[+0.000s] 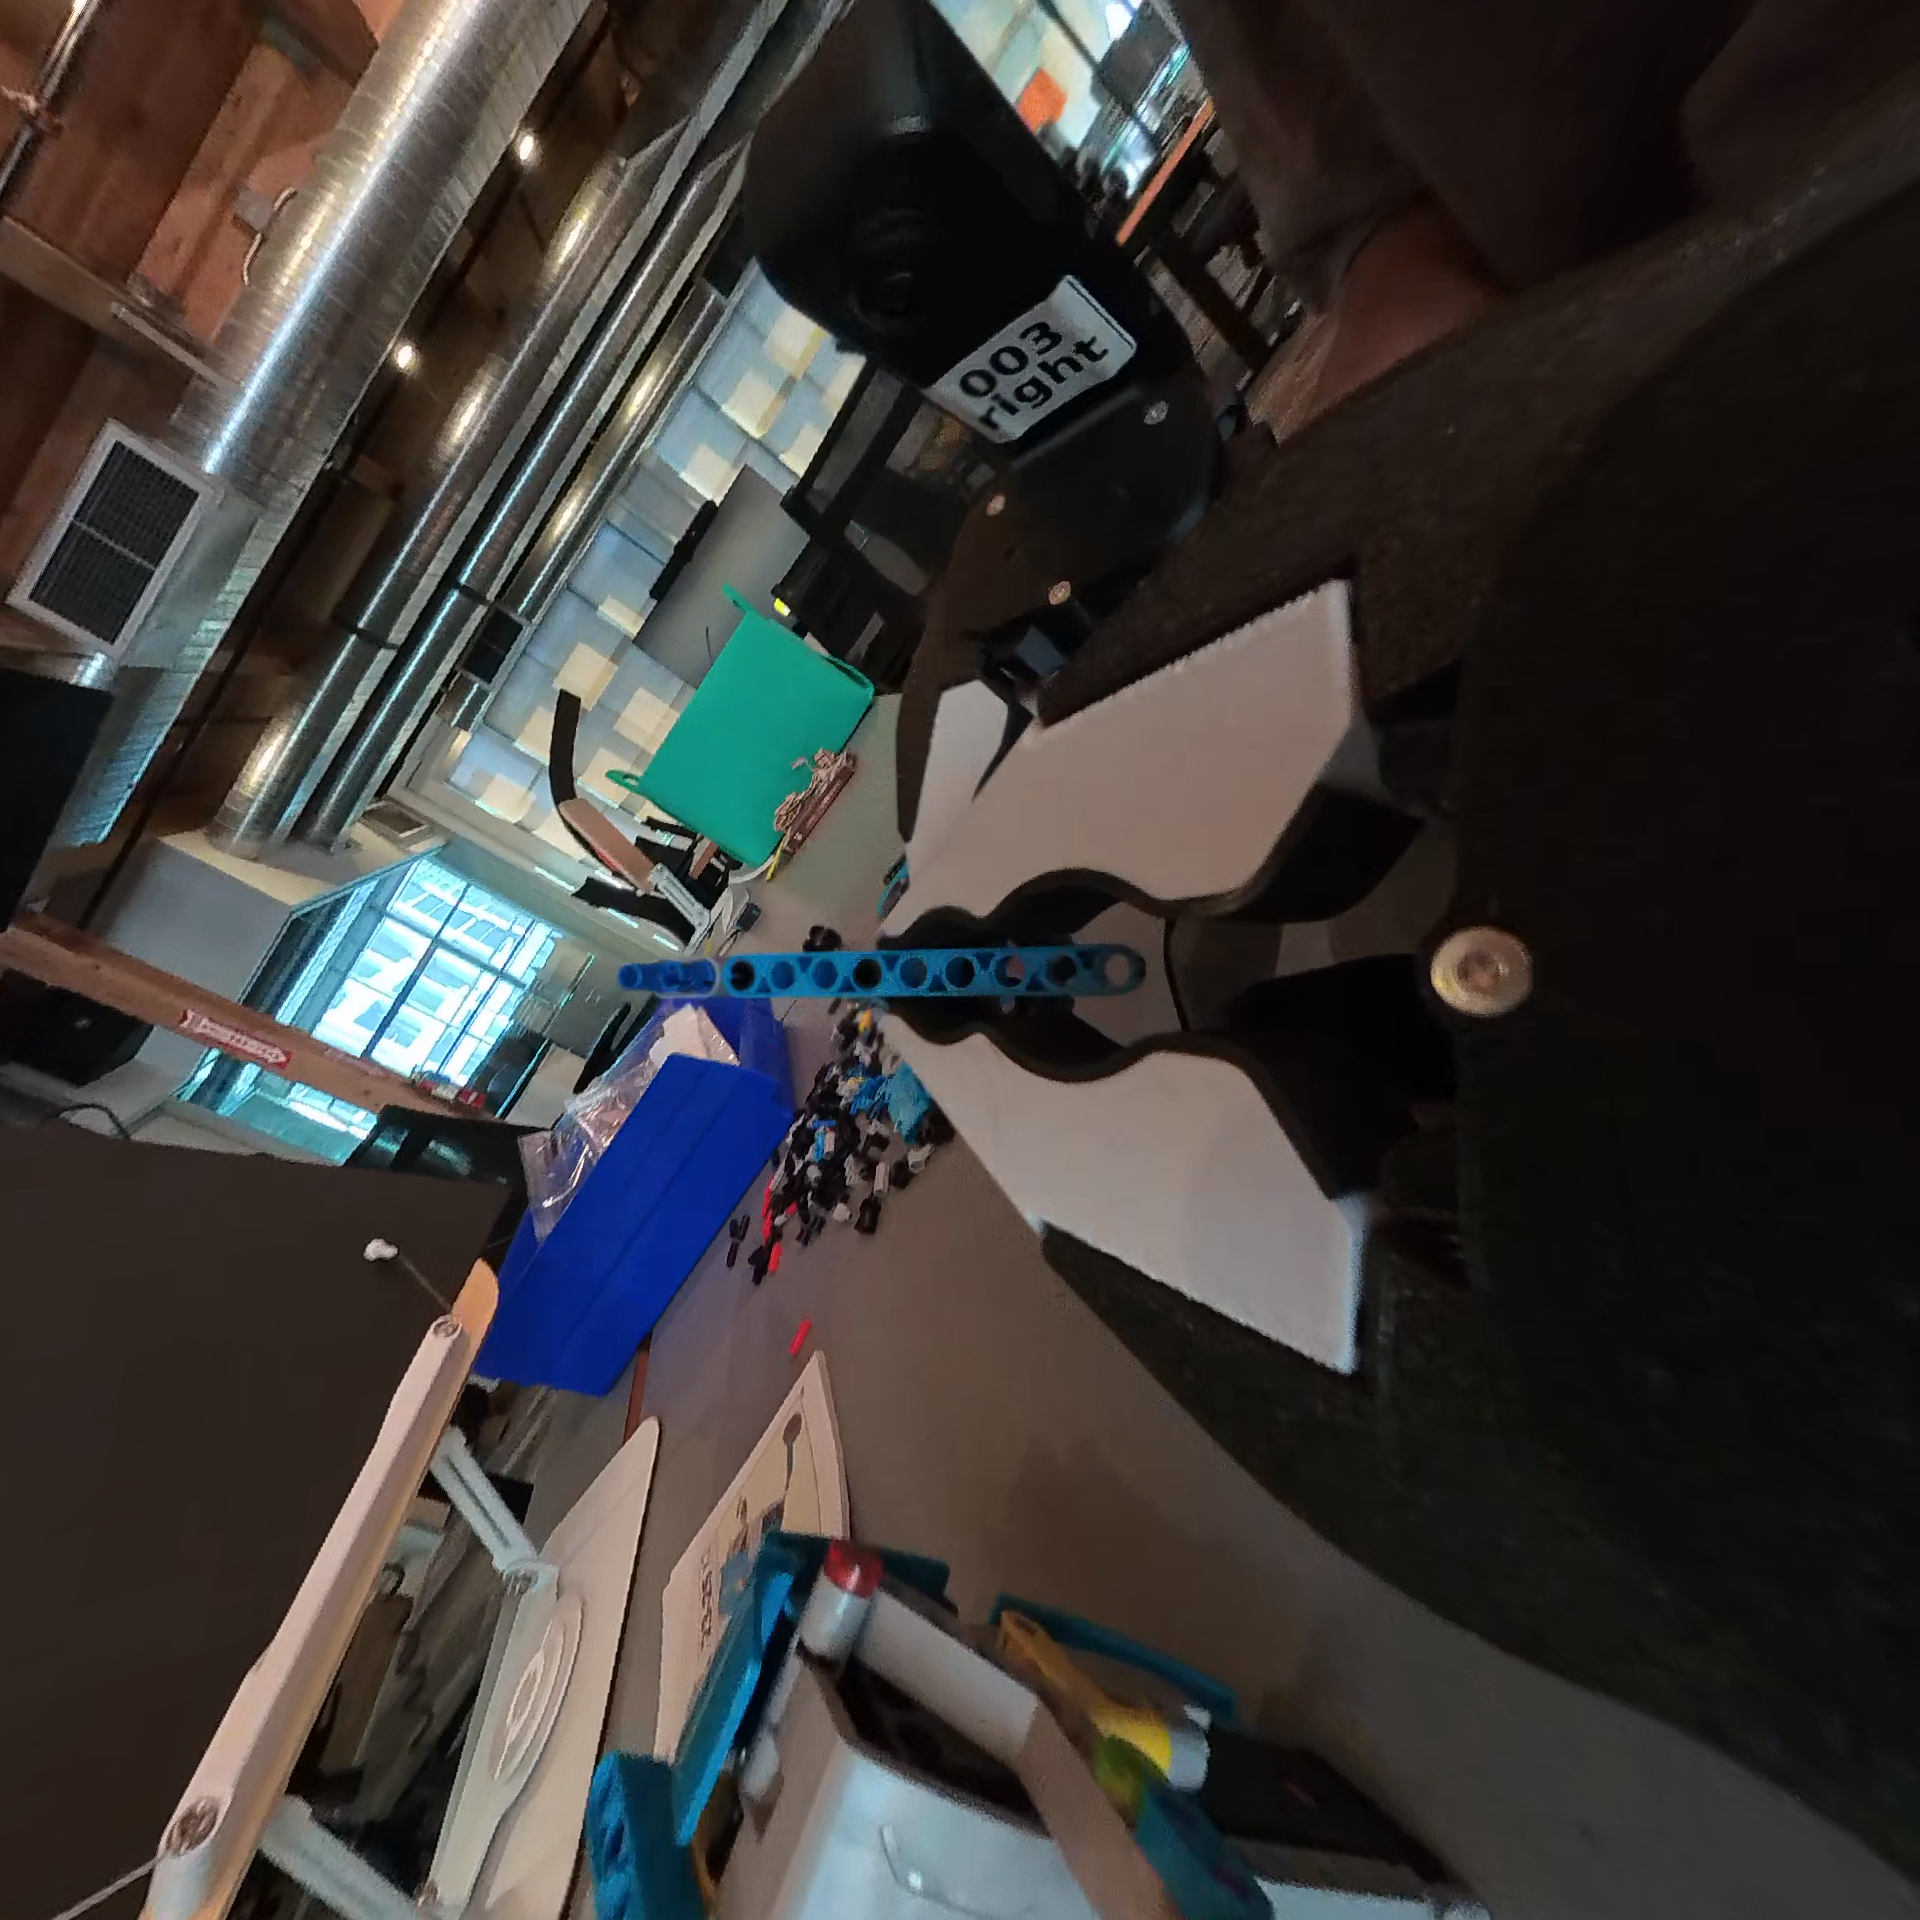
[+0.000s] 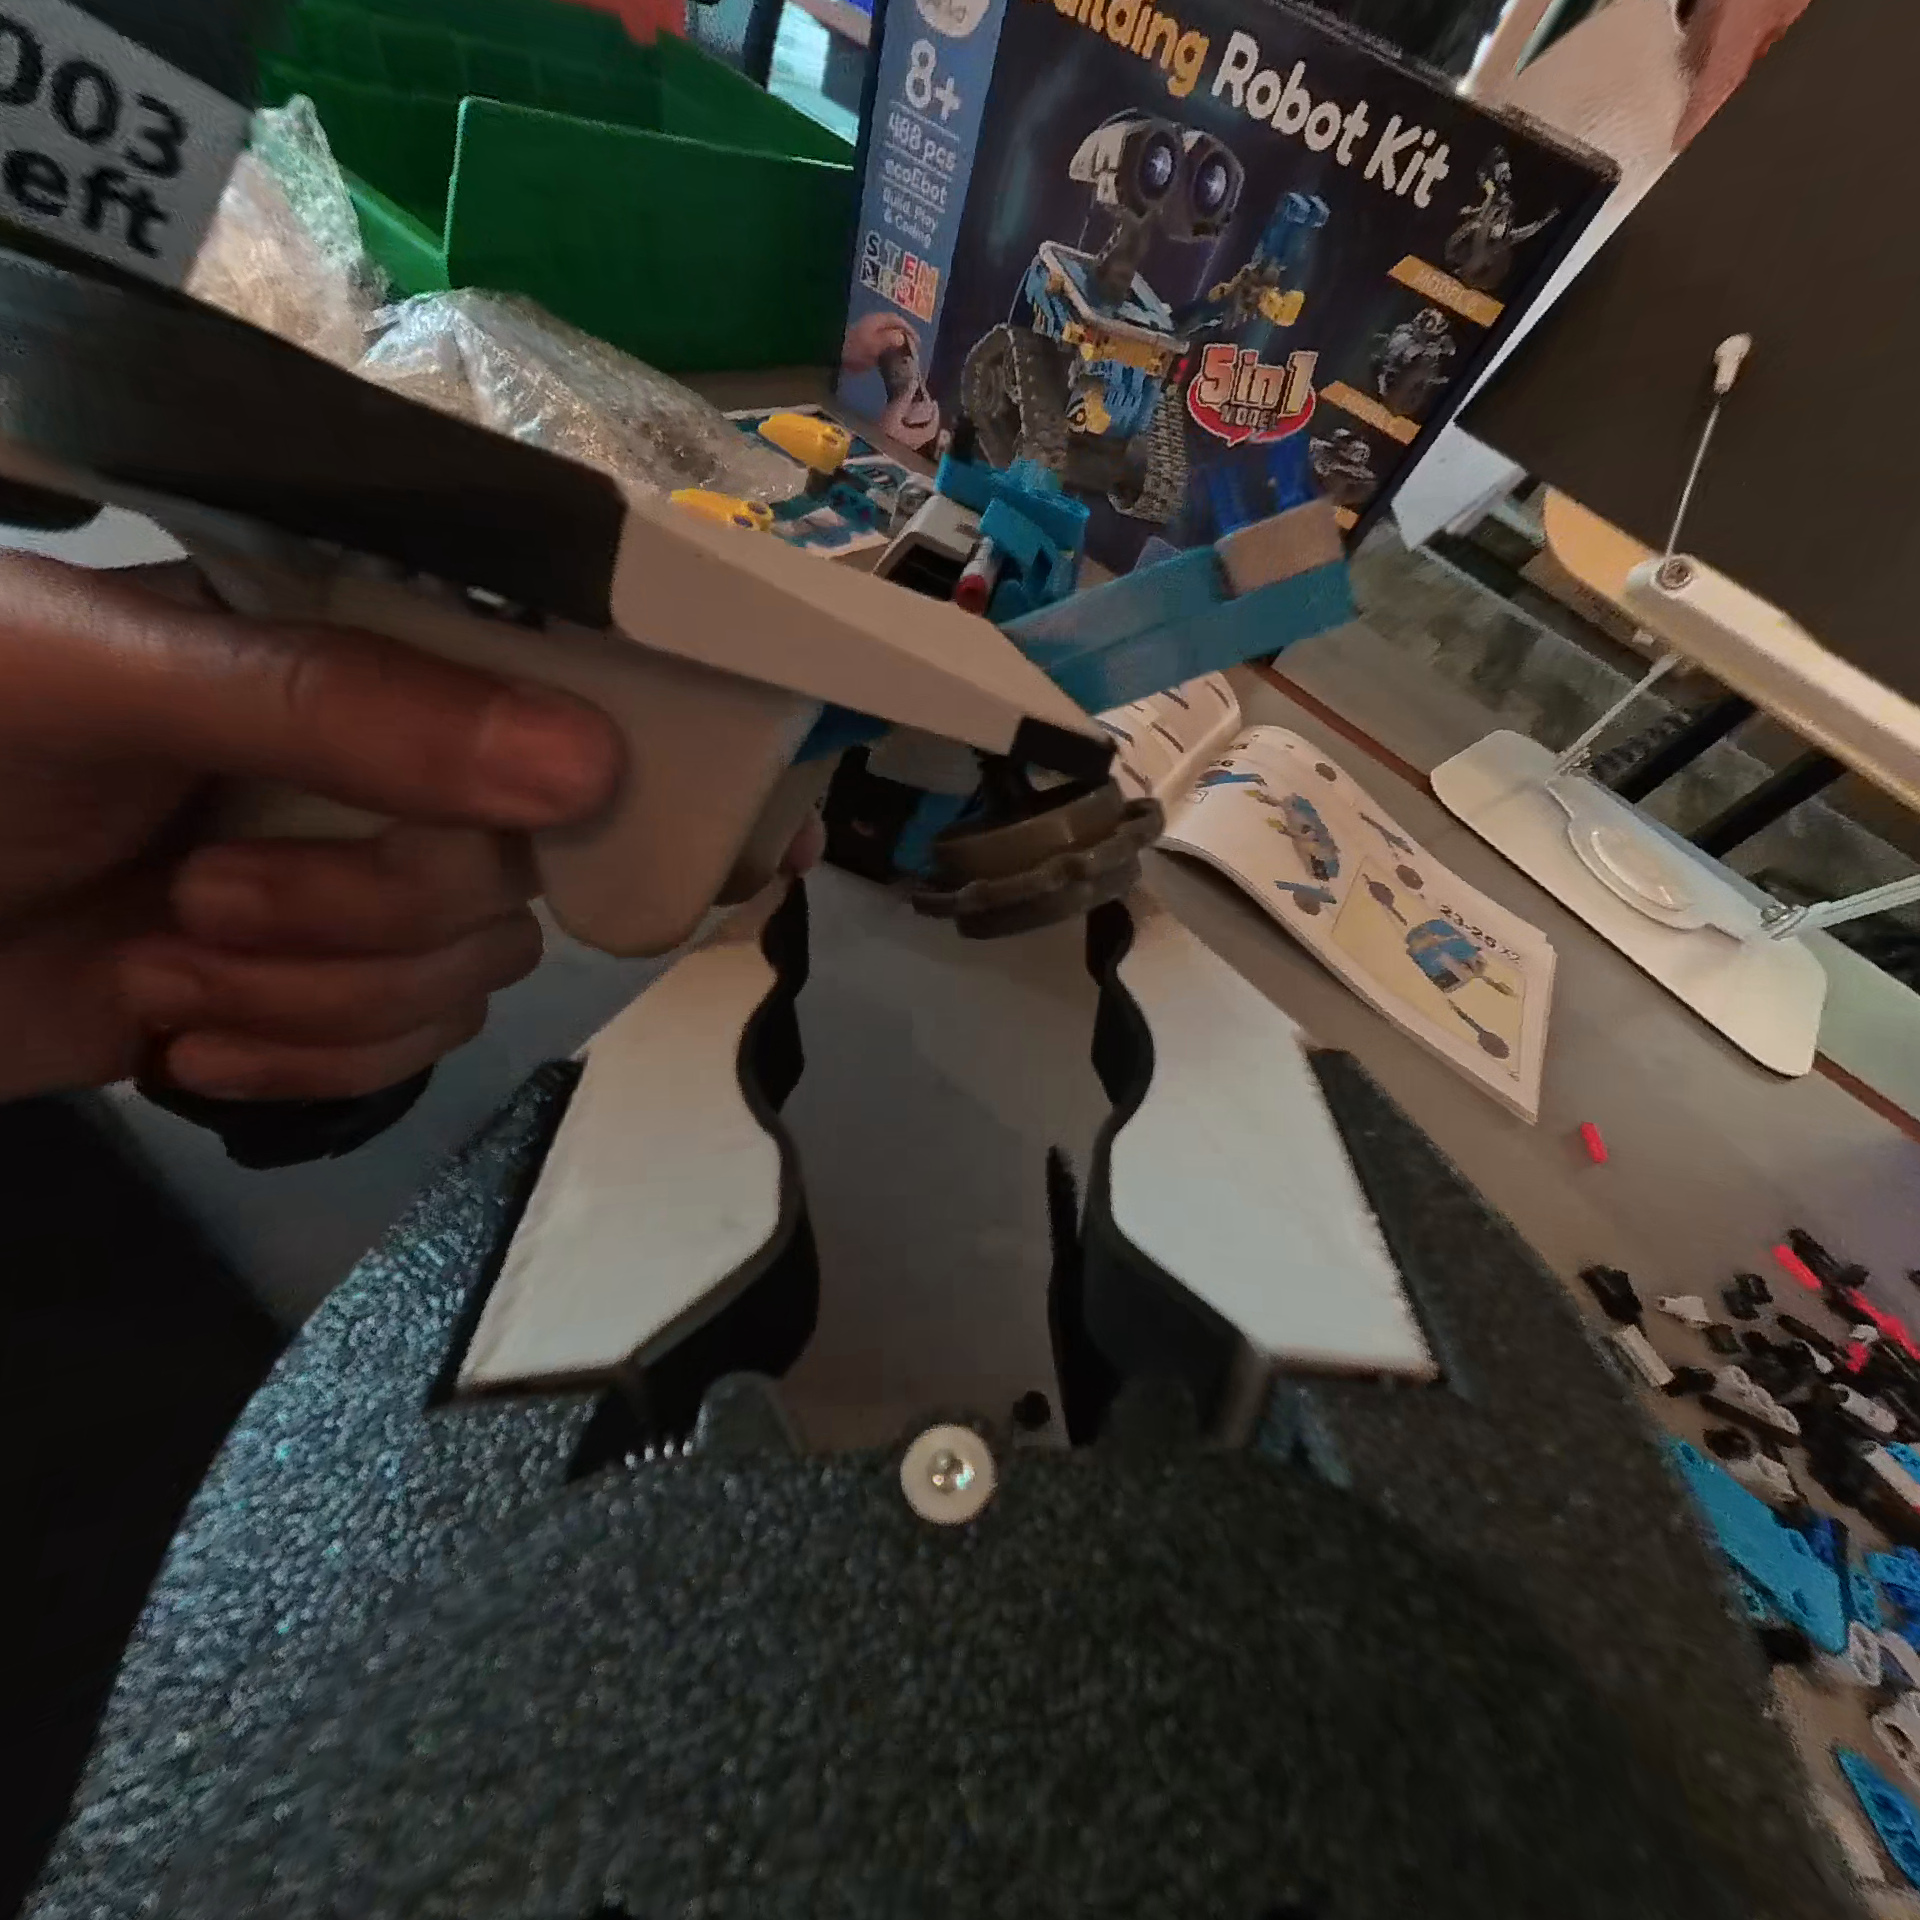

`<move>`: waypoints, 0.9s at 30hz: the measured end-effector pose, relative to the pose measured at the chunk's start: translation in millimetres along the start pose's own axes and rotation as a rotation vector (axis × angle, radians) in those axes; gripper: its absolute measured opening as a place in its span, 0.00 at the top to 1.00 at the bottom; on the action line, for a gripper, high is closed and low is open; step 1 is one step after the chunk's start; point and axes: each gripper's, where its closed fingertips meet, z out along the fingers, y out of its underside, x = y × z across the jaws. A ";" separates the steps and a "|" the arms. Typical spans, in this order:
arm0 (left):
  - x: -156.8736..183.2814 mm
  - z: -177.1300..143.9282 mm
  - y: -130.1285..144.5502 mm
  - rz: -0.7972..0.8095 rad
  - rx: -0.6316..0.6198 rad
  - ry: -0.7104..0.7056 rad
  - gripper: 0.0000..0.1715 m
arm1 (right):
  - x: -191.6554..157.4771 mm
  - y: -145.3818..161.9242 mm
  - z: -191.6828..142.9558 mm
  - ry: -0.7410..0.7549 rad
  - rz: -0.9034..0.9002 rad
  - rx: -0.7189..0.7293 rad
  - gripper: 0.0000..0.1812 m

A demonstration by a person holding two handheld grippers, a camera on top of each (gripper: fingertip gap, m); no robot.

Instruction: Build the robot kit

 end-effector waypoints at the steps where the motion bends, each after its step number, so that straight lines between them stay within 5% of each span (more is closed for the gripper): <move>1: 2.2 0.4 1.2 0.002 -0.006 0.012 0.97 | -0.1 0.4 -2.6 0.003 -0.007 0.007 0.71; 4: 9.0 2.7 6.2 0.023 -0.034 0.047 0.96 | 8.9 2.7 -11.6 0.023 0.002 0.024 0.83; 16: 7.4 3.5 11.9 0.051 -0.071 0.048 0.96 | 19.2 9.7 -23.1 -0.032 -0.018 0.047 1.00; 23: 8.1 5.1 17.8 0.092 -0.107 0.040 0.96 | 38.5 6.7 -29.5 -0.055 0.161 0.116 1.00; 27: 6.1 3.3 13.2 0.114 -0.086 0.021 0.96 | 37.8 4.2 -30.9 -0.064 0.170 0.138 0.87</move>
